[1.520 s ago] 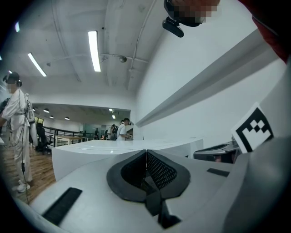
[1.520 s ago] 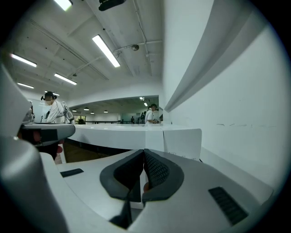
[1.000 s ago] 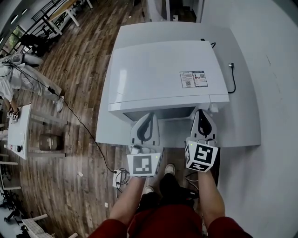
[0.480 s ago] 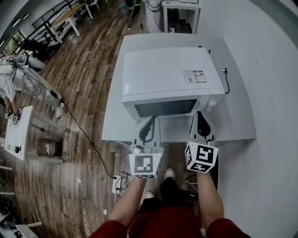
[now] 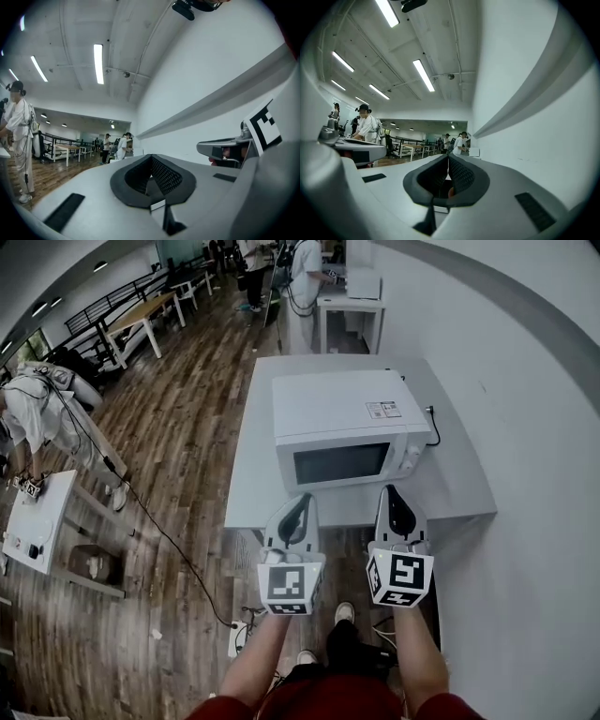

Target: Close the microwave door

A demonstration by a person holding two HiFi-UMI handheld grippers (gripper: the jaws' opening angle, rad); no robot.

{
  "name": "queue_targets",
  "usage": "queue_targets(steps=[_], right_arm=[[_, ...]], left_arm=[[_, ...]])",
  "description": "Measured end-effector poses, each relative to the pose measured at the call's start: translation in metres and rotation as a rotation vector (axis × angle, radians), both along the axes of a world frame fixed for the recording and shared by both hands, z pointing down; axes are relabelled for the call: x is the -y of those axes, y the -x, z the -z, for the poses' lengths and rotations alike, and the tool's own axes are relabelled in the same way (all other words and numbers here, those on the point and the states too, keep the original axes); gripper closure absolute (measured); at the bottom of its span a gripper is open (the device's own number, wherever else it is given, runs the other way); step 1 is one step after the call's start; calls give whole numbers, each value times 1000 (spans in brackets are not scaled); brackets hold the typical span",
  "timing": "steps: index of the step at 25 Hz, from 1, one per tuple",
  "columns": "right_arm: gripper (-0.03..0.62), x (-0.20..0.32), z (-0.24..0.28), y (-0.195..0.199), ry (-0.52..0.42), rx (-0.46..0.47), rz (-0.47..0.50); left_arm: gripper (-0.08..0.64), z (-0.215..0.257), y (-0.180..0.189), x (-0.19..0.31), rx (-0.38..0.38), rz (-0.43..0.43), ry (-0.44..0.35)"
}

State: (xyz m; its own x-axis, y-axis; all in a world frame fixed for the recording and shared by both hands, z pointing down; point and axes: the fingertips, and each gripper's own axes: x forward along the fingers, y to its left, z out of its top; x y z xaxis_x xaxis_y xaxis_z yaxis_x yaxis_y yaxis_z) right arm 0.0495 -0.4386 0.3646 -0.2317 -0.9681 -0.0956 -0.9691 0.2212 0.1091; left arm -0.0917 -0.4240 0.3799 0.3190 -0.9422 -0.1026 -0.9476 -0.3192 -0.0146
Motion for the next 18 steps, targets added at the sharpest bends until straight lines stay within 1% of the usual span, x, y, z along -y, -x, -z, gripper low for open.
queue_targets(steps=[5,9,13,18], right_arm=[[565,-49,28,12,-33,-17,8],[565,-74,48,19,-55,-39,28],[565,-90,71,13,-82,-24,44],[565,-102,86,4,-80,22,81]], left_arm=[[534,18,9,-37,6,-27,19],[534,35,18,-54,7,-14,12],[534,52,9,-69,12,-11,10],[534,63,-8,-89,20,-1,12]])
